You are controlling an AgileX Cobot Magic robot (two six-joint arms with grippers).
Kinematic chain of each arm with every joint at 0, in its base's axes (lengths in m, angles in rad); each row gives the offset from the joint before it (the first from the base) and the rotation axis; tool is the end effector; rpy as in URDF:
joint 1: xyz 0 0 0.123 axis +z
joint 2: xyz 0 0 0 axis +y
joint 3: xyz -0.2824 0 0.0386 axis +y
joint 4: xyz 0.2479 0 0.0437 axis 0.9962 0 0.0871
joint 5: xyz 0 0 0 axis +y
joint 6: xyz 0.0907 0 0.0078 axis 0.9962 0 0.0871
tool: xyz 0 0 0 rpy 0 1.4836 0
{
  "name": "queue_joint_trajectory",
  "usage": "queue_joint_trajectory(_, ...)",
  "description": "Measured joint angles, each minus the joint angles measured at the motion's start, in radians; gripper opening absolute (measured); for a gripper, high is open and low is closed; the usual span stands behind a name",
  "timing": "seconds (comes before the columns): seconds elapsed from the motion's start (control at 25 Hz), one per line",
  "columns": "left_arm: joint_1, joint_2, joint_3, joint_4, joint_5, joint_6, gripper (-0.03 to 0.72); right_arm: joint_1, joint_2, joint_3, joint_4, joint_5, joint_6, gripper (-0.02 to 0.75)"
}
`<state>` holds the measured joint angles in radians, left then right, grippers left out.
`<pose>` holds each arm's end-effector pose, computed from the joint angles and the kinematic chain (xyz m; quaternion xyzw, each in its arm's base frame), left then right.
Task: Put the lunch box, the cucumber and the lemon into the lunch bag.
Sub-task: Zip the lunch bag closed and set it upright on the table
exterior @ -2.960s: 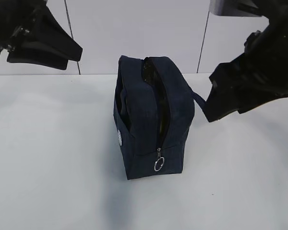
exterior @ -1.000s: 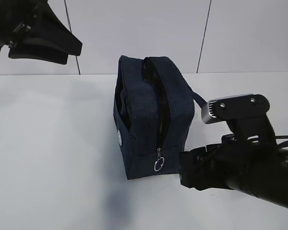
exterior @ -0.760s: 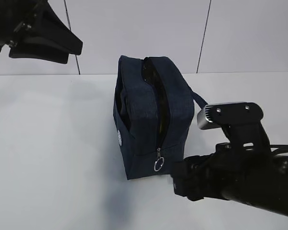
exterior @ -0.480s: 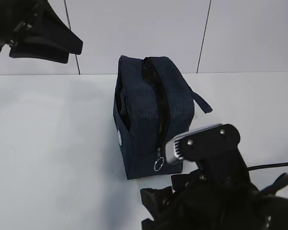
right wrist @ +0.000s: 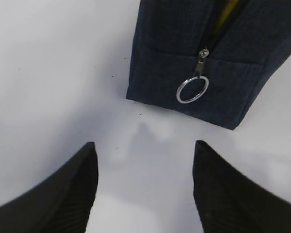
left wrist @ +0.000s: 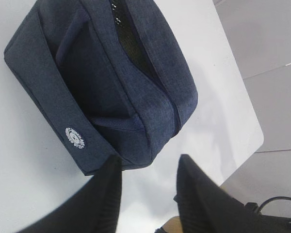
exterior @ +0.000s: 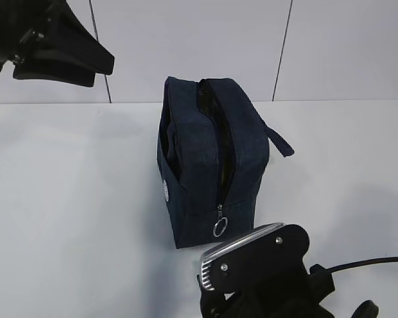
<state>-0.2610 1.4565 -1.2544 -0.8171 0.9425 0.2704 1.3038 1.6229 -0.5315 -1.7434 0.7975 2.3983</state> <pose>0.2808 -0.1307 0.3448 0.0939 0.8944 -0.3691 0.2347 0.1279 0.2241 0.1556 -0.1748 0.8551 0.0622 0.4842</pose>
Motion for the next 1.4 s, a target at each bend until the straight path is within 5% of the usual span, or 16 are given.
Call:
queue_joint_trajectory(0.56, 0.018, 0.000, 0.000, -0.011, -0.019, -0.015, 0.277, 0.000, 0.028, 0.000, -0.013, 0.056, 0.008, 0.468)
queue_joint_trajectory(0.88, 0.216, 0.000, 0.000, -0.061, 0.069, -0.016, 0.277, 0.000, 0.028, 0.000, -0.015, 0.054, 0.008, 0.468)
queue_joint_trajectory(1.16, 0.235, -0.004, 0.017, -0.134, 0.107, 0.317, 0.277, 0.000, 0.028, -0.037, -0.015, 0.030, 0.004, 0.465)
queue_joint_trajectory(1.4, 0.233, -0.050, 0.190, -0.229, 0.032, 0.593, 0.276, 0.000, 0.030, -0.102, 0.009, 0.023, -0.072, 0.464)
